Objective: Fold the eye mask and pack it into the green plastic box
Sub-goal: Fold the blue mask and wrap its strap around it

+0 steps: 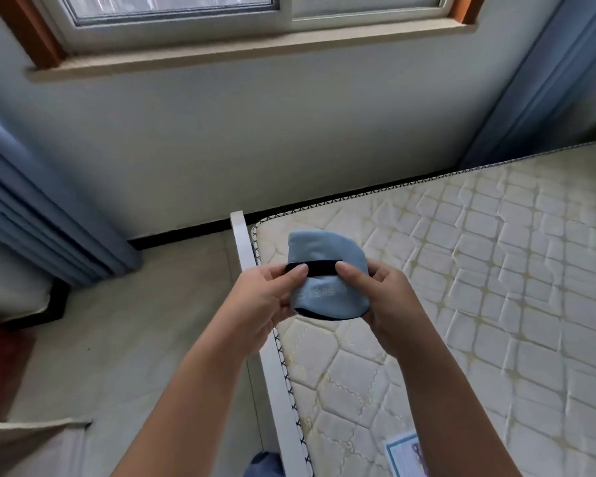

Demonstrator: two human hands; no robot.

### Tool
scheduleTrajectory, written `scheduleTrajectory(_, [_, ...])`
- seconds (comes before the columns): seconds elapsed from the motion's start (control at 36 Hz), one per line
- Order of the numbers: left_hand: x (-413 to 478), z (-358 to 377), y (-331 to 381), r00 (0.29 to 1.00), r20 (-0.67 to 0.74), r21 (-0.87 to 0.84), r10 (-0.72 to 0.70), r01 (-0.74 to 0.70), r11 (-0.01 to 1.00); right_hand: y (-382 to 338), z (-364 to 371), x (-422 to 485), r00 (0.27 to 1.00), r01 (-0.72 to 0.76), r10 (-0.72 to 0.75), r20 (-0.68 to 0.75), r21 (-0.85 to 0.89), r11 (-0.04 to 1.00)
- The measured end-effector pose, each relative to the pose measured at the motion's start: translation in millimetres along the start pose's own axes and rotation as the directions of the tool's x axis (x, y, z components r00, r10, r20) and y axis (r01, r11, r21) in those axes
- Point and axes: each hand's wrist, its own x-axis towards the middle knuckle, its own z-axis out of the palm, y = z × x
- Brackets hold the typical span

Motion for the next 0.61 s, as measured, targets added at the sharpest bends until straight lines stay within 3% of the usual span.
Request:
scheduleTrajectory(0.22, [16,17,27,0.996,0.084,-0.023,-0.035,0.037,0.999,-28,-5,2,0.996,0.052,-0.050,-0.068,0.019,0.998])
scheduleTrajectory(0.39, [14,13,41,0.982,0.167,-0.008,-0.086,0.088,0.996,-33,5,-7,0.993,0.072,-0.058,-0.107,0.130,0.989])
scheduleTrajectory(0.61, [19,0,56,0.931,0.316,0.104,-0.183,0.158,0.982,-29,34,-26,0.938,0.142,-0.077,-0.337,0.173,0.974])
